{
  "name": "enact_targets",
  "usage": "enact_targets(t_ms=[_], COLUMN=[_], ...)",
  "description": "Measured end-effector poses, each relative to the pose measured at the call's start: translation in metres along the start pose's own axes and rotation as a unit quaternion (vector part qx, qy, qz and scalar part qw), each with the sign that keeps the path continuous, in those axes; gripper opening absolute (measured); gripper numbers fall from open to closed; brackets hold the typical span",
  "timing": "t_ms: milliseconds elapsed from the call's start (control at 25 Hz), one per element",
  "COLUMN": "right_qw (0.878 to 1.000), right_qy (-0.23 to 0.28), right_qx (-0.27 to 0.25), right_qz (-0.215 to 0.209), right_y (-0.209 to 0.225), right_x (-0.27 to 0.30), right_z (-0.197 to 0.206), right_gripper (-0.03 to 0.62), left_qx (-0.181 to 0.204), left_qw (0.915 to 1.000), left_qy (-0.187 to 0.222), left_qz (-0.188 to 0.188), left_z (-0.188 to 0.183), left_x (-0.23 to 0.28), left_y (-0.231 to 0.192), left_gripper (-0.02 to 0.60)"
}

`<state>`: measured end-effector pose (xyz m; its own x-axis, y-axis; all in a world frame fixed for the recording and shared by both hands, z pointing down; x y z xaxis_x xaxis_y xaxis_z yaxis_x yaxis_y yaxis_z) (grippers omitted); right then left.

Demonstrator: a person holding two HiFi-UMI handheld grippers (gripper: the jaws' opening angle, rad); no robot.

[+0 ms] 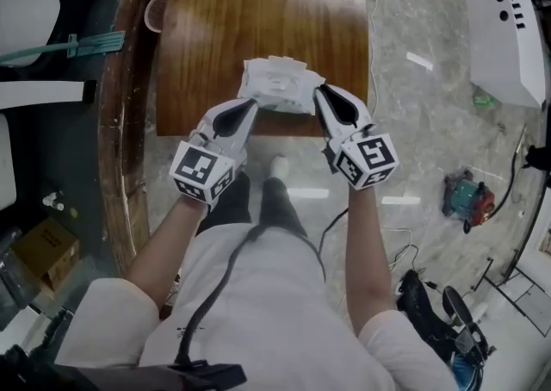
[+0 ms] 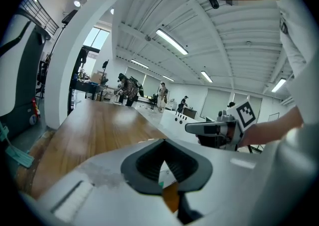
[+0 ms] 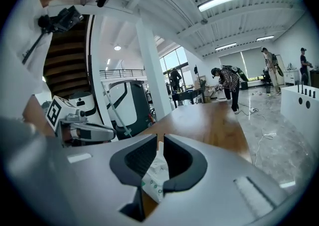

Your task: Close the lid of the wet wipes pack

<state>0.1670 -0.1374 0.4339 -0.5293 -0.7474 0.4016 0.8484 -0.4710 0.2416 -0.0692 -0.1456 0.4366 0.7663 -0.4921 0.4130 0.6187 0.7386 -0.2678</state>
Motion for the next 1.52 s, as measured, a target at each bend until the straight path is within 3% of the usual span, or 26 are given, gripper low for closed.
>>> enact_targets(t_ms=[760,1080,1520], right_qw=[0.994,0.989,0.988], right_qy=[-0.083,-0.098,-0.097], right_qx=[-0.029,-0.045,-0.048], right_qz=[-0.061,-0.101,-0.109], right_y=[0.047,0.048,0.045], right_x=[0.087,0.105,0.105], right_z=[0.031,0.033,0.034], right_gripper=[0.186,0.189,0.189], left_qx=[-0.048,-0.054,-0.049], left_qw=[0.9983,0.9974,0.9974], left_qy=[-0.024,-0.027,-0.027], left_qz=[-0.024,-0.041,-0.046], left_z=[0.025,0.029,0.028], left_x=[0.058,0.054,0.047], left_y=[-0.018,-0.021,-0.020], left_gripper=[0.003,0.003,0.003])
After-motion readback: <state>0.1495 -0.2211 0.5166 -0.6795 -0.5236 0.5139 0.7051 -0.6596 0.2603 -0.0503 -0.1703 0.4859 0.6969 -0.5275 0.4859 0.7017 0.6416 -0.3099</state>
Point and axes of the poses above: the fingertips, and each gripper's own axes: x forward along the fingers, y to its right, z out of its underside, the point moved 9 cm from there along -x, backward along the fingers, and after that the axes turned 7 degrees about -y, right-handed, at the moved point
